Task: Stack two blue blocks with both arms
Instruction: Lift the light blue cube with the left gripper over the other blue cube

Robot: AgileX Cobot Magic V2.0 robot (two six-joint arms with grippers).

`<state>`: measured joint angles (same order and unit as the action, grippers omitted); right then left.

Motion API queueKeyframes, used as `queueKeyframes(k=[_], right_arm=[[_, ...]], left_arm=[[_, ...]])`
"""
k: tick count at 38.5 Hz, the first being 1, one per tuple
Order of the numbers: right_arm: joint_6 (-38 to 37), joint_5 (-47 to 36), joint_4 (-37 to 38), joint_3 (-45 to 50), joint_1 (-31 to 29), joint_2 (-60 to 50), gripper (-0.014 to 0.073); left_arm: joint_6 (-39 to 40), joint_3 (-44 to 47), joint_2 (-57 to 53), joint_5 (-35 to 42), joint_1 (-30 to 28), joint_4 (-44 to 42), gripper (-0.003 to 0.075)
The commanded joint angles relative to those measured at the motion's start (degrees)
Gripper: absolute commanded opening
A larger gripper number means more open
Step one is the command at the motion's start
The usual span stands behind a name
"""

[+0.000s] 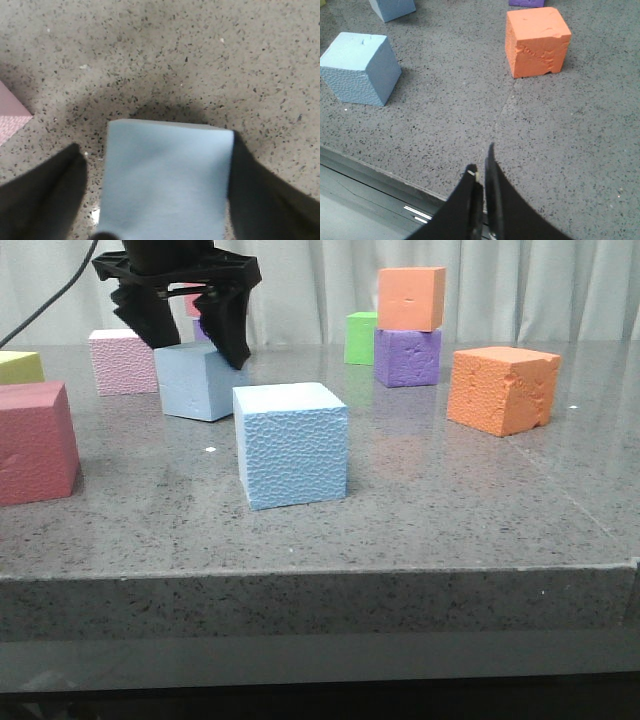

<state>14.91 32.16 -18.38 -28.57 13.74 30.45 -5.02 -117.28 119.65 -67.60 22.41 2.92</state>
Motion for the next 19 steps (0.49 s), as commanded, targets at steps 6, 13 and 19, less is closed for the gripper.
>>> queueKeyframes(k=[6, 13, 19], right_arm=[[0.5, -4.4, -0.1, -1.5, -0.3, -0.1, 0.0035], [0.5, -4.3, -0.1, -1.5, -0.3, -0.1, 0.0035], [0.5, -4.3, -0.1, -1.5, -0.3, -0.1, 0.0035]], left_arm=[[0.1, -5.6, -3.5, -1.5, 0.4, 0.0, 0.0302], [-0.3, -9.8, -4.5, -5.4, 0.4, 0.6, 0.0299], [-3.5, -9.6, -7.5, -5.4, 1.0, 5.5, 0.0297]])
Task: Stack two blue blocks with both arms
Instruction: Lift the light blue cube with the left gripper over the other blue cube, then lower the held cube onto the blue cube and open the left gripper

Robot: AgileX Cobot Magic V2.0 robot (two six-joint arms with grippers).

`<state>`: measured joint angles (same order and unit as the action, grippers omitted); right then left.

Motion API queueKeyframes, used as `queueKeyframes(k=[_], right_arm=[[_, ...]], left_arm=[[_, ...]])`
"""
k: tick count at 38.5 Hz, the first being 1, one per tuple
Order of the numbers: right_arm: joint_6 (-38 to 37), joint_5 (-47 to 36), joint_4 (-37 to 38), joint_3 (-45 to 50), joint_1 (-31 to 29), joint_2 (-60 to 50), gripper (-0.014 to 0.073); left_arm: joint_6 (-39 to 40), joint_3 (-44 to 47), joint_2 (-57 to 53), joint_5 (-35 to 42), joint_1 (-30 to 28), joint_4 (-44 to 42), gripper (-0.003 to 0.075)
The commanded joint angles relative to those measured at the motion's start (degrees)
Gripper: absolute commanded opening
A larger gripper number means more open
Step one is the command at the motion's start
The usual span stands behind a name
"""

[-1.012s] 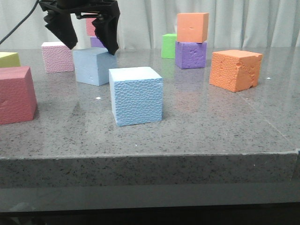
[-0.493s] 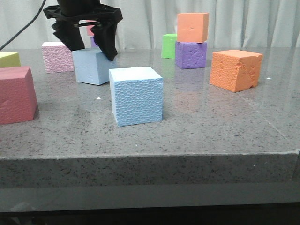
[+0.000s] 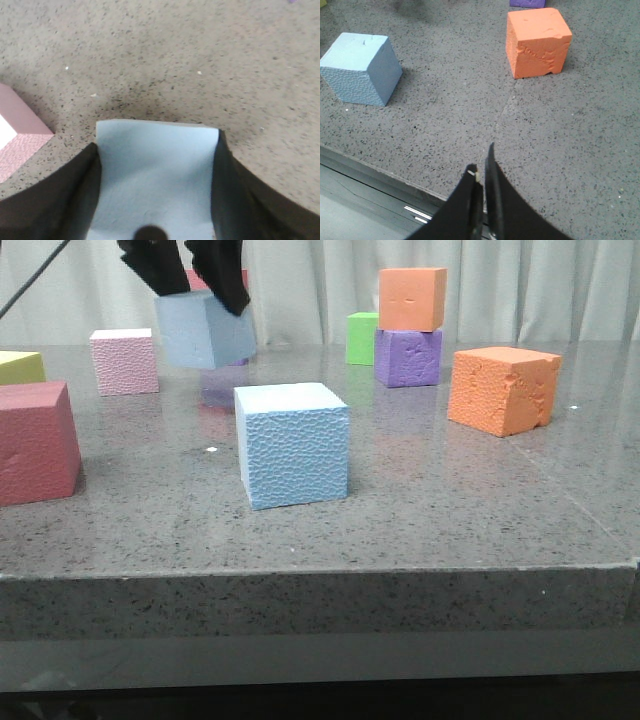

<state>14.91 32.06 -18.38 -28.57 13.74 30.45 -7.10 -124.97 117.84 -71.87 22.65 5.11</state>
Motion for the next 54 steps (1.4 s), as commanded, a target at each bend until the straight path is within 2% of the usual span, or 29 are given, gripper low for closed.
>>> queueKeyframes(k=[1, 9, 19, 27, 38, 54], right_arm=[[0.5, -4.2, -0.1, -1.5, -0.3, -0.1, 0.0035], [0.5, -4.2, -0.1, -1.5, -0.3, -0.1, 0.0035], [0.5, -4.2, -0.1, -1.5, -0.3, -0.1, 0.0035], [0.5, -4.2, -0.1, -1.5, -0.3, -0.1, 0.0035], [0.5, -4.1, -0.1, -1.5, -0.3, -0.1, 0.0035], [0.5, -3.2, -0.1, -1.5, -0.3, -0.1, 0.0035]], left_arm=[[-1.4, -2.0, -6.3, -1.1, 0.9, 3.7, 0.0297], [-1.4, 1.2, -12.1, -1.1, 2.0, 4.3, 0.0298], [-1.8, 14.6, -22.0, -1.1, 2.4, 7.6, 0.0298], [-3.8, 20.7, -25.2, -0.6, 4.9, 10.1, 0.0298], [-2.6, 22.8, -25.1, 2.4, 14.2, 4.5, 0.0298], [-1.9, 22.8, -21.3, 2.4, 15.7, 4.8, 0.0298]])
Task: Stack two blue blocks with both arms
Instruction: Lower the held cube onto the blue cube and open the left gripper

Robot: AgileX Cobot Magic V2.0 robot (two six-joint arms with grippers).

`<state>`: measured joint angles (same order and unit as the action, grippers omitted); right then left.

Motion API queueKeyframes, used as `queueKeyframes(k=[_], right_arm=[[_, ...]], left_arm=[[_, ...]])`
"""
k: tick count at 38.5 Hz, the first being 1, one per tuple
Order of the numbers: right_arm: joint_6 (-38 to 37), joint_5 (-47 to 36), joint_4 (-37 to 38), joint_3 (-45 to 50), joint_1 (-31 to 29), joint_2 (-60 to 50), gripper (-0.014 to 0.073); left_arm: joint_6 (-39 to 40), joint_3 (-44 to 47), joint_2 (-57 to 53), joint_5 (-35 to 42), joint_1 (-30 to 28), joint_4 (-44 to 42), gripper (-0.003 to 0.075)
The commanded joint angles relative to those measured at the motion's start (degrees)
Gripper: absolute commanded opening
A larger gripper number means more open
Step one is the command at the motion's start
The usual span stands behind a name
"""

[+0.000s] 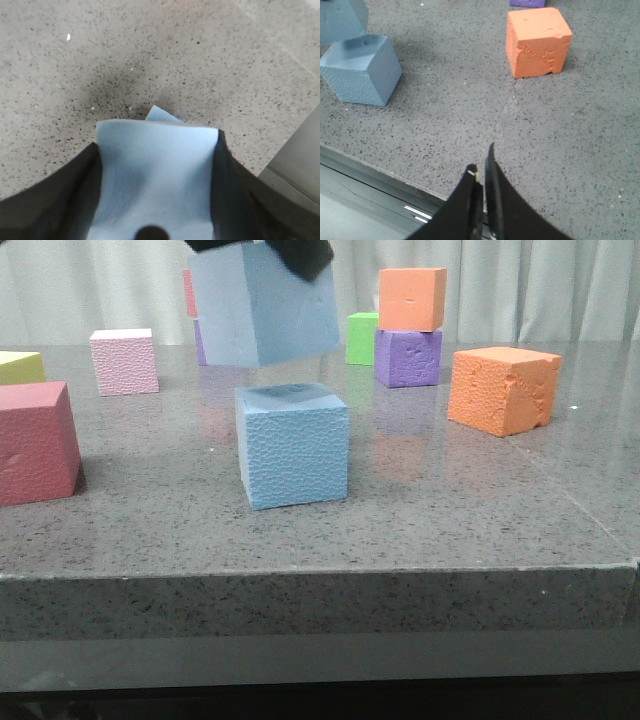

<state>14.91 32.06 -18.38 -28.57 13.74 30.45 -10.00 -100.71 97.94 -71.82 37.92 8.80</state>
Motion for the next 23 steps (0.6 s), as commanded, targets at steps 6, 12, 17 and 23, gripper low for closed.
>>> queueKeyframes(k=[6, 12, 17, 23], right_arm=[[0.5, -2.9, -0.1, -1.5, -0.3, -0.1, 0.0035], [0.5, -2.9, -0.1, -1.5, -0.3, -0.1, 0.0035], [0.5, -2.9, -0.1, -1.5, -0.3, -0.1, 0.0035], [0.5, -2.9, -0.1, -1.5, -0.3, -0.1, 0.0035]], left_arm=[[1.2, -1.5, -0.5, 2.3, 1.4, 1.1, 0.0326], [1.2, -1.5, -0.5, 2.4, 1.8, 1.0, 0.0387], [1.2, -1.5, -0.5, 2.3, 1.8, 0.9, 0.0451], [1.3, -1.6, -0.5, 2.2, 1.8, 0.9, 0.0556]])
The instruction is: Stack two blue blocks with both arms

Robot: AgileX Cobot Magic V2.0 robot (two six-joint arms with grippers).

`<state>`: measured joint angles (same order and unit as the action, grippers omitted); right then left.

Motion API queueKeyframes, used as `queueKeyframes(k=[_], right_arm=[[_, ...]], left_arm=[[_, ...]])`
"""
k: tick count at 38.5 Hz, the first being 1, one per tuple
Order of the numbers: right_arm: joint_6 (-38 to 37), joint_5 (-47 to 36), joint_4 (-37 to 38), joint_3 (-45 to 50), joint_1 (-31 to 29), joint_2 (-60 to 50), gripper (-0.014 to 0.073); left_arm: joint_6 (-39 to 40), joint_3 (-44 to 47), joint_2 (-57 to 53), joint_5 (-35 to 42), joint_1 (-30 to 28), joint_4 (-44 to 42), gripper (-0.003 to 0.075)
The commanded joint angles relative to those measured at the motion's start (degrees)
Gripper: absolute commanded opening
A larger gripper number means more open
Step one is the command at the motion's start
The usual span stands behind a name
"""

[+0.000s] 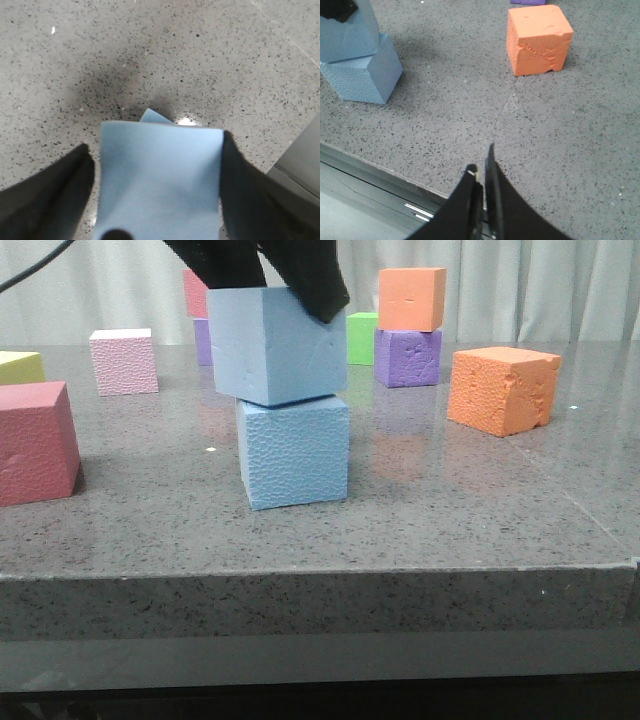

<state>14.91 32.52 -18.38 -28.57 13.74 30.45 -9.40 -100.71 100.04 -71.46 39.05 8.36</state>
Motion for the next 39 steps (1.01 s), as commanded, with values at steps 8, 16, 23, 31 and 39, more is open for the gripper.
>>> queueKeyframes(k=[8, 16, 23, 31, 39], right_arm=[[0.5, -3.4, -0.1, -1.5, -0.3, -0.1, 0.0035], [0.5, -3.4, -0.1, -1.5, -0.3, -0.1, 0.0035], [0.5, -3.4, -0.1, -1.5, -0.3, -0.1, 0.0035], [0.5, -3.4, -0.1, -1.5, -0.3, -0.1, 0.0035], [0.5, -3.1, -0.1, -1.5, -0.3, -0.1, 0.0035]], left_arm=[[1.0, -1.8, -3.0, 1.9, 0.7, 1.0, 0.0560], [2.0, -5.7, -3.5, 0.1, 0.7, -0.6, 0.0560], [1.9, -9.5, -3.5, -1.5, 0.7, -0.6, 0.0540], [1.9, -9.8, -3.5, -1.5, 0.7, -0.6, 0.0286], [-1.5, -9.7, -4.8, 2.3, 0.7, 0.8, 0.0041]])
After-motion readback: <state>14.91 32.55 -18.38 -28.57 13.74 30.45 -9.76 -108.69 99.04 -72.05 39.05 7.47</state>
